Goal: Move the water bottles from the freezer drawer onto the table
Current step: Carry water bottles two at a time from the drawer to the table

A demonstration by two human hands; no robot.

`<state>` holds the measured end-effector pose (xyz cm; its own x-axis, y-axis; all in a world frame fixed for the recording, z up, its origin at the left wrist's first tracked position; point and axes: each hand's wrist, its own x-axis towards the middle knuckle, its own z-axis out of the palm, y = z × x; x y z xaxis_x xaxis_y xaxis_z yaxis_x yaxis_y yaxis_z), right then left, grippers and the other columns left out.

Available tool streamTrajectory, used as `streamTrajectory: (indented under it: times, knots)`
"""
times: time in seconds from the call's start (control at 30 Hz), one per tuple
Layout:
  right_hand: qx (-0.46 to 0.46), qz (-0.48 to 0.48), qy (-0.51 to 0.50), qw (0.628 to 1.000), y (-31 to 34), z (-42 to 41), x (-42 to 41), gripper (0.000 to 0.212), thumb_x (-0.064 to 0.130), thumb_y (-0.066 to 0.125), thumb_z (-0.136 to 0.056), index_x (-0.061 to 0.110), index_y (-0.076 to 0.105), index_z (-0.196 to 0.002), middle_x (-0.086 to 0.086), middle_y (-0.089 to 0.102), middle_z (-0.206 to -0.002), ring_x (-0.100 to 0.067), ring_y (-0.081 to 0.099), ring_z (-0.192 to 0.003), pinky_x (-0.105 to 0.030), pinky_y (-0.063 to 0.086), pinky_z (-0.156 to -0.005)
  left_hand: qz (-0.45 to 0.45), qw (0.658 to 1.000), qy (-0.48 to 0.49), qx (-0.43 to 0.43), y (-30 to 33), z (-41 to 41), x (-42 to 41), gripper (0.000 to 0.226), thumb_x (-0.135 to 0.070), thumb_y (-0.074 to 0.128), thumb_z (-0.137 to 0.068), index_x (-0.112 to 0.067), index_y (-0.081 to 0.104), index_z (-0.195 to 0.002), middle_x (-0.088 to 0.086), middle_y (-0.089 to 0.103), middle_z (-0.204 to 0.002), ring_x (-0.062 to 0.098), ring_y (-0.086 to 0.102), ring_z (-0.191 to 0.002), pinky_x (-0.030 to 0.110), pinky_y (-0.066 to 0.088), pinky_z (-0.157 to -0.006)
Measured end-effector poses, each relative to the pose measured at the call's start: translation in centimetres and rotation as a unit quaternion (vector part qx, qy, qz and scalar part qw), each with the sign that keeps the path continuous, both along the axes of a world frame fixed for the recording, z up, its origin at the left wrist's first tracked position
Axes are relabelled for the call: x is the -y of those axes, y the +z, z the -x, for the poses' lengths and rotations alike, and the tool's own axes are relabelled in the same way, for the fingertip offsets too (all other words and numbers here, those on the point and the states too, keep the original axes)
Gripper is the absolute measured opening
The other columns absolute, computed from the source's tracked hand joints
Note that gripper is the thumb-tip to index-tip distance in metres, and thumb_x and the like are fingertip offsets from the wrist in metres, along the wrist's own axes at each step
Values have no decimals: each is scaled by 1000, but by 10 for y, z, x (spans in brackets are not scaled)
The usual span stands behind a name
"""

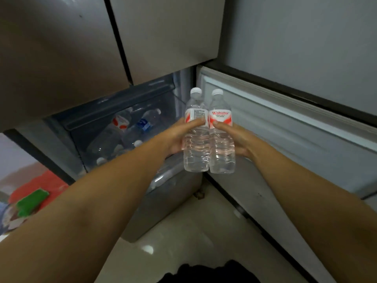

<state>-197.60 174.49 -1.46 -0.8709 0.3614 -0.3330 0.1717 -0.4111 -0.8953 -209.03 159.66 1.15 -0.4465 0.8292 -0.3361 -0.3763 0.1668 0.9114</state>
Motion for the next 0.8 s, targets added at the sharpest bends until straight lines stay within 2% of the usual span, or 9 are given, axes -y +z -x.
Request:
streamTrajectory:
  times: [0.13,0.2,0.27,0.37,0.47,0.53,0.67,0.73,0.8]
  knots:
    - [20,-52,-107,993,-24,-63,5,46,16,71,-85,8,56,-127,-19,68,-115,-36,67,-101,-51,53,-91,22,997,-26,-75,-25,-44,-19,66,-17,78,-74,-6,47,-132,15,66,-116,28,69,-98,39,59,-80]
    - [61,-96,-154,981,-34,-90,12,58,24,78,-76,10,56,-128,-16,69,-114,-35,68,-101,-51,53,-92,58,987,-41,-146,-42,-64,-26,59,-14,77,-76,-3,49,-127,13,66,-111,26,69,-96,34,59,-75]
    - [93,-117,-196,969,-49,-123,17,69,34,83,-65,14,57,-125,-12,71,-111,-32,69,-101,-51,54,-92,107,971,-65,-202,-58,-92,-29,62,-20,79,-73,-8,43,-123,11,64,-111,22,67,-93,32,59,-69]
    - [140,-150,-249,946,-77,-178,26,79,48,82,-51,18,59,-120,-6,72,-105,-25,71,-95,-47,56,-89,165,944,-81,-274,-84,-141,-29,67,-26,78,-74,-15,37,-126,3,59,-108,19,61,-93,31,54,-73]
    - [166,-154,-283,932,-91,-241,51,65,42,81,-63,16,59,-118,-5,71,-104,-22,70,-92,-40,58,-85,189,927,-114,-302,-105,-198,-20,71,-26,75,-77,-17,32,-132,2,54,-111,20,56,-96,36,53,-86]
    - [180,-145,-303,924,-101,-283,66,54,35,80,-72,14,59,-116,-6,70,-102,-21,70,-90,-36,58,-82,197,921,-138,-306,-117,-235,-13,71,-26,74,-79,-18,30,-135,1,52,-112,19,53,-96,35,50,-87]
    - [225,-121,-358,898,-126,-377,99,90,58,78,-49,13,54,-122,-7,69,-106,-22,70,-92,-39,59,-82,218,889,-205,-347,-129,-318,1,69,-28,72,-79,-15,32,-134,6,56,-117,19,52,-91,28,42,-75]
    - [245,-95,-383,885,-126,-414,119,86,56,79,-53,13,53,-123,-6,68,-106,-23,68,-96,-36,58,-79,220,874,-237,-361,-137,-352,4,72,-31,72,-79,-16,30,-136,8,57,-119,23,55,-95,30,45,-77]
    - [261,-71,-417,868,-127,-456,138,68,46,81,-66,13,54,-119,-4,67,-102,-21,67,-94,-30,55,-72,221,854,-276,-381,-142,-391,5,74,-34,72,-78,-17,29,-136,8,58,-118,27,58,-101,32,46,-81]
